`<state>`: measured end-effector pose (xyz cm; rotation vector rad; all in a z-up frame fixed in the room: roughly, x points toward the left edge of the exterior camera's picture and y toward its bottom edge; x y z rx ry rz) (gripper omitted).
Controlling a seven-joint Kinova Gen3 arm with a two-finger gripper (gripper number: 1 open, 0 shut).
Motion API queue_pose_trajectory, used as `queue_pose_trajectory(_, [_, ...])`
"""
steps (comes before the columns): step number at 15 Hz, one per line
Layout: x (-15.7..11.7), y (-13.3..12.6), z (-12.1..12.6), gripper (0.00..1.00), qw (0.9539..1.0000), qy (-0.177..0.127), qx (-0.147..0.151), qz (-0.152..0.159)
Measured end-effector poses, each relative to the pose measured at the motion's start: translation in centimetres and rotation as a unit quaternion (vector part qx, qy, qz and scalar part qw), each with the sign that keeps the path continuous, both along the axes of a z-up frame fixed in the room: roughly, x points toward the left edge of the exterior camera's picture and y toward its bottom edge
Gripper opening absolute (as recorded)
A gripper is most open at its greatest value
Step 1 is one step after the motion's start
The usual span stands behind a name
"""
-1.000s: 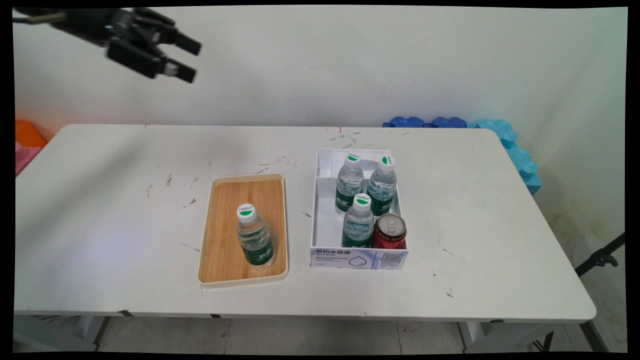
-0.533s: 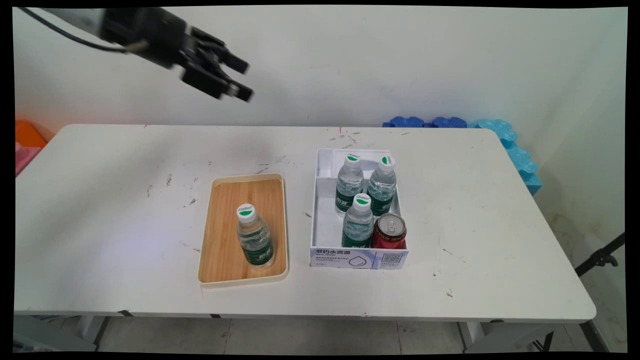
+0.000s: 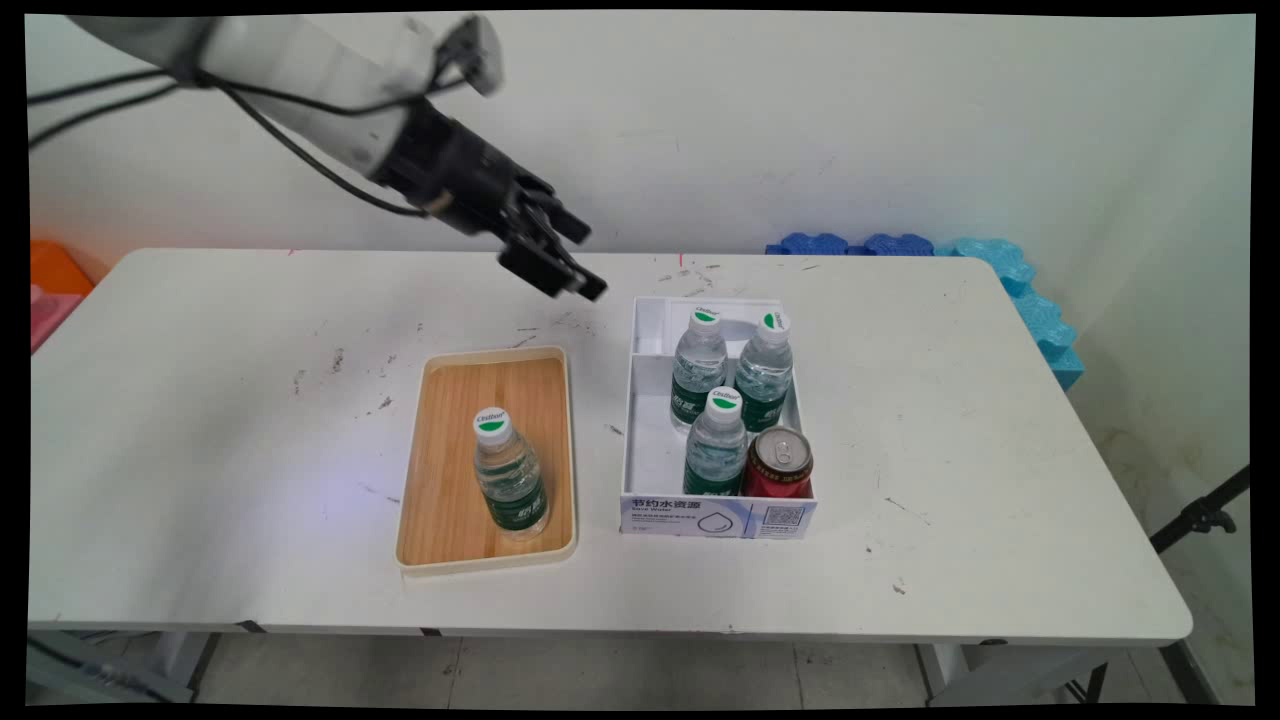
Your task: Pick up the green bottle from the white box
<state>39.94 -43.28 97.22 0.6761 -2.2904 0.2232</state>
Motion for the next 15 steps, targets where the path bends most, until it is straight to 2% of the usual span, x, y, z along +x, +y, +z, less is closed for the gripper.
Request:
queue_pose_trajectory(4, [-2.9, -1.6, -3.1, 1.0, 0.9997, -0.009, 0.016, -0.014])
queue_pose_trajectory(8, [-4.8, -2.8, -5.4, 1.0, 0.9993, -0.009, 0.021, -0.03])
queue_pose_trajectory(15, [-7.3, -4.9, -8.9, 1.0, 0.9985, -0.009, 0.015, -0.053])
